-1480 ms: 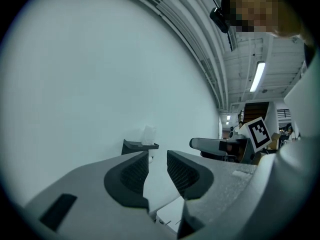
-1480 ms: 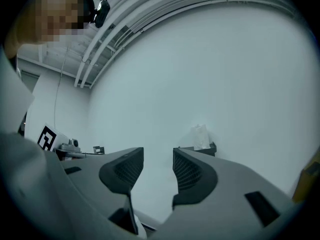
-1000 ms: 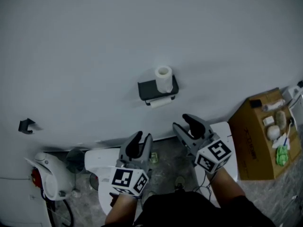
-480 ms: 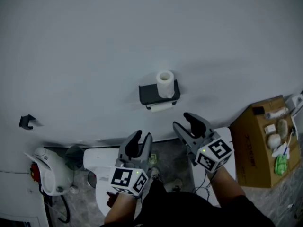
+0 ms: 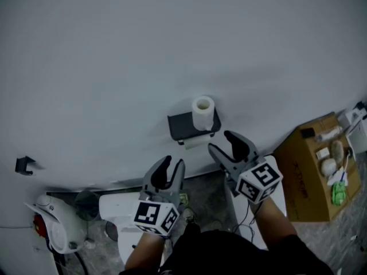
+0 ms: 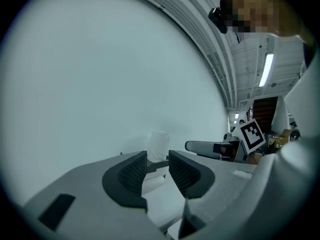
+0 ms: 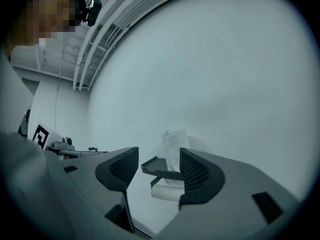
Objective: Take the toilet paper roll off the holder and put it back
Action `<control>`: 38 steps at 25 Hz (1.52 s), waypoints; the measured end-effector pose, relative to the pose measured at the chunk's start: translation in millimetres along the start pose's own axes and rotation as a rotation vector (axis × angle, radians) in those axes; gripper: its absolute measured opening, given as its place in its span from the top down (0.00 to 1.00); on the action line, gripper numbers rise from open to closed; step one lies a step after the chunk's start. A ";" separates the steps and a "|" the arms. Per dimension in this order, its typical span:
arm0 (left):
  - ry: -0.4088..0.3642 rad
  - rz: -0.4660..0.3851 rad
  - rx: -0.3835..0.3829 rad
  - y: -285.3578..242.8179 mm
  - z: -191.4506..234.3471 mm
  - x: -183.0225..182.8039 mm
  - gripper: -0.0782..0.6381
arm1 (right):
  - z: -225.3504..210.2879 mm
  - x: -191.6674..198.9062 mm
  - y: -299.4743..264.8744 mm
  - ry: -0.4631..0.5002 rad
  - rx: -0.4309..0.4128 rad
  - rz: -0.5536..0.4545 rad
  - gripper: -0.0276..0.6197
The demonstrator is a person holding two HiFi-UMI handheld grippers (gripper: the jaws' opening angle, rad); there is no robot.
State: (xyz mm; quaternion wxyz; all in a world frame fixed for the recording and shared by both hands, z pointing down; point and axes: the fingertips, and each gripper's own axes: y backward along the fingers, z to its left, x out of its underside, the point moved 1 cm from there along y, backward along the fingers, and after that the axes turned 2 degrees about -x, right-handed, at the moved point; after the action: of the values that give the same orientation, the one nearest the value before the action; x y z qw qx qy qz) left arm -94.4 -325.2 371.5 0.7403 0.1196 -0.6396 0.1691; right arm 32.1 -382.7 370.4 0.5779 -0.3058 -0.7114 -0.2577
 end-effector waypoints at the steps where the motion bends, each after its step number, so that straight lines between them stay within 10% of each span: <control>1: 0.000 0.001 0.010 -3.3 5.1 -1.3 0.72 | -1.3 -0.9 -5.8 0.002 0.011 0.001 0.57; 38: 0.009 0.020 0.167 -90.5 97.2 -6.1 0.68 | -51.0 4.2 -110.8 0.149 0.206 0.091 0.50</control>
State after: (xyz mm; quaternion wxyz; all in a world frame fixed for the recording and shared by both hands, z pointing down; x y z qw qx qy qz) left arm -146.7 -446.8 383.9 0.7289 0.1739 -0.6212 0.2296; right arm -15.9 -494.3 383.2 0.6685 -0.2569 -0.6746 -0.1789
